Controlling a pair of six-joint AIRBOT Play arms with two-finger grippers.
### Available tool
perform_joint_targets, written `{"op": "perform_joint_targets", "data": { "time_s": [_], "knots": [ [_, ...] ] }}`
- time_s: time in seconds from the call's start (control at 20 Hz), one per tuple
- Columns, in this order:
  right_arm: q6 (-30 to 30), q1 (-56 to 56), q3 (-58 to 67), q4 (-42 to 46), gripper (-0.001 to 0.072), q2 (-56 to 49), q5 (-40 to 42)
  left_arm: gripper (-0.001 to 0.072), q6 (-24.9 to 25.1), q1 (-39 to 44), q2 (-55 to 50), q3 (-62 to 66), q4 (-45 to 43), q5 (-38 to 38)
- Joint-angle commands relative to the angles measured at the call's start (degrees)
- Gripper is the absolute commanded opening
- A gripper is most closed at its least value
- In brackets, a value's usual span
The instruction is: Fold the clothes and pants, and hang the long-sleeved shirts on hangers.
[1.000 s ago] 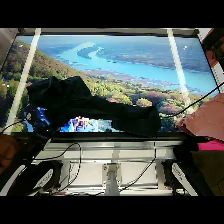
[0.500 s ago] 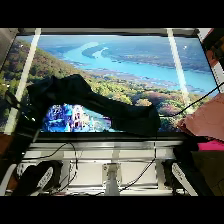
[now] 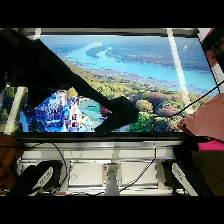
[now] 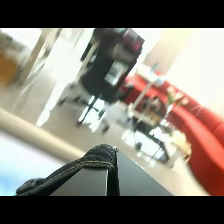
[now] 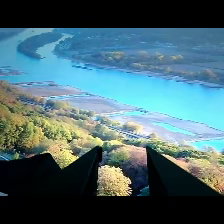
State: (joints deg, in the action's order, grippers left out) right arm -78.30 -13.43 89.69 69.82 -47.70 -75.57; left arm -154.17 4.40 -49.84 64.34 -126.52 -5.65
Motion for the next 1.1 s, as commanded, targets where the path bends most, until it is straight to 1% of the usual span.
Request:
{"op": "perform_joint_targets", "data": {
  "time_s": [0.0, 0.1, 0.3, 0.5, 0.55, 0.6, 0.7, 0.75, 0.85, 1.0, 1.05],
  "knots": [
    [0.04, 0.04, 0.00, -5.90, 0.0340, 0.02, 0.81, 0.0015, 1.27, 6.60, -9.16, 12.66, -0.37, -0.61],
    [0.09, 0.04, 0.02, -8.39, 0.0340, 0.04, 1.99, 0.0014, 1.27, 13.03, -15.89, 17.07, -0.37, -0.61],
    [3.74, 0.02, 0.96, -9.79, 0.0340, 0.15, 3.78, 0.0014, 1.05, 26.10, -29.62, 20.96, -0.09, -0.44],
    [4.50, 0.02, 5.92, -9.62, 0.0340, 0.20, 4.70, 0.0015, 0.33, 38.56, -42.75, 23.93, 9.46, 0.94],
    [4.50, 0.02, 7.37, -9.55, 0.0340, 0.20, 4.72, 0.0015, 0.31, 41.31, -45.46, 25.05, 12.20, 3.10],
    [4.48, 0.02, 8.68, -9.55, 0.0340, 0.20, 4.72, 0.0015, 0.13, 44.11, -48.26, 26.32, 14.97, 7.52],
    [4.48, 0.02, 10.34, -9.51, 0.0340, 0.20, 4.70, 0.0015, -2.67, 49.13, -52.65, 29.20, 17.59, 15.43],
    [4.48, 0.02, 10.62, -9.44, 0.0339, 0.20, 4.68, 0.0014, -3.72, 51.39, -54.45, 30.97, 17.57, 16.46],
    [4.48, 0.02, 10.60, -9.27, 0.0340, 0.17, 4.11, 0.0017, -3.41, 55.54, -57.53, 33.92, 17.53, 16.81],
    [4.50, 0.02, 10.60, -6.91, 0.0340, 0.20, 3.32, 0.0022, -2.86, 57.70, -59.76, 34.73, 17.53, 17.20],
    [4.55, 0.02, 10.60, -5.90, 0.0340, 0.20, 3.37, 0.0073, -2.86, 57.51, -59.84, 34.73, 17.53, 17.22]
  ]
}}
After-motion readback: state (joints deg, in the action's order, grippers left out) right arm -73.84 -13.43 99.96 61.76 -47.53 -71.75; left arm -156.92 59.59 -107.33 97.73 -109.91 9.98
